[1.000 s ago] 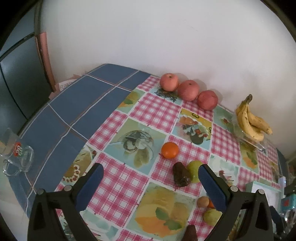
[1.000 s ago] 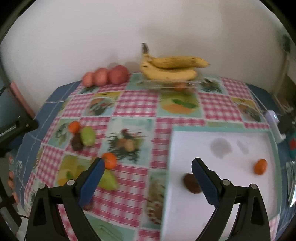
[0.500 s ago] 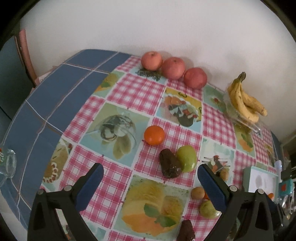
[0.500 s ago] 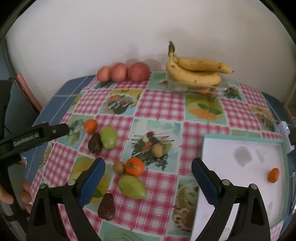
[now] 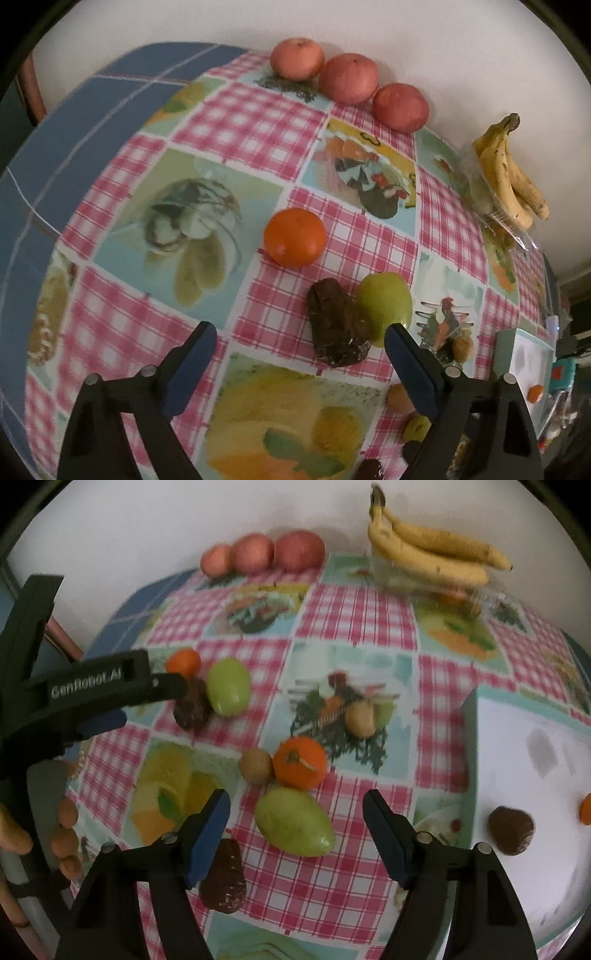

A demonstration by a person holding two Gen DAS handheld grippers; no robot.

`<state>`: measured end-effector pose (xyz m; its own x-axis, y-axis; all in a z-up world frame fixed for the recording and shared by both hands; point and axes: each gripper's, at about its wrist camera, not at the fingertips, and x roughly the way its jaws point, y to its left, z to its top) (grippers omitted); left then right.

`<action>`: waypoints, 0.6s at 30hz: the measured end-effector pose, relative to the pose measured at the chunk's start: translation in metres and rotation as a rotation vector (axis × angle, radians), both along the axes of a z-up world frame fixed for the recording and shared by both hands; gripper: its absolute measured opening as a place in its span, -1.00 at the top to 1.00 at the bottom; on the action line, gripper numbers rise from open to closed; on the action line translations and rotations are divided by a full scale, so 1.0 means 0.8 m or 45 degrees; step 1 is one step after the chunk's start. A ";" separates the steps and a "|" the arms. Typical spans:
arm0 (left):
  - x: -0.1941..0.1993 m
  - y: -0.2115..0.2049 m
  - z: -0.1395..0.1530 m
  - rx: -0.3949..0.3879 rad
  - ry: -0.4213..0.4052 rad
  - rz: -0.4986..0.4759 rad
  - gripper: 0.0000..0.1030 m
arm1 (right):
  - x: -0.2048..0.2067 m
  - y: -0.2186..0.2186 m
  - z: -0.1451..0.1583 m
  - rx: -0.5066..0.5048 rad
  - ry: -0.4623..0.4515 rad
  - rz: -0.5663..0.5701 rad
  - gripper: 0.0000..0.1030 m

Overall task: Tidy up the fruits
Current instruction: 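Grasp the dark avocado with the left tool while the right tool grasps the green pear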

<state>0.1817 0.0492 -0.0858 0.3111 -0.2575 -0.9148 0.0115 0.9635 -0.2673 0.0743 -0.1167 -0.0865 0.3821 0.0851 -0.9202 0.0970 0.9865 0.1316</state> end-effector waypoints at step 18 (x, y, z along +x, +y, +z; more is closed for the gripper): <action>0.008 -0.017 -0.013 -0.074 0.036 -0.079 -0.60 | 0.000 0.012 -0.031 -0.075 0.073 0.034 -0.46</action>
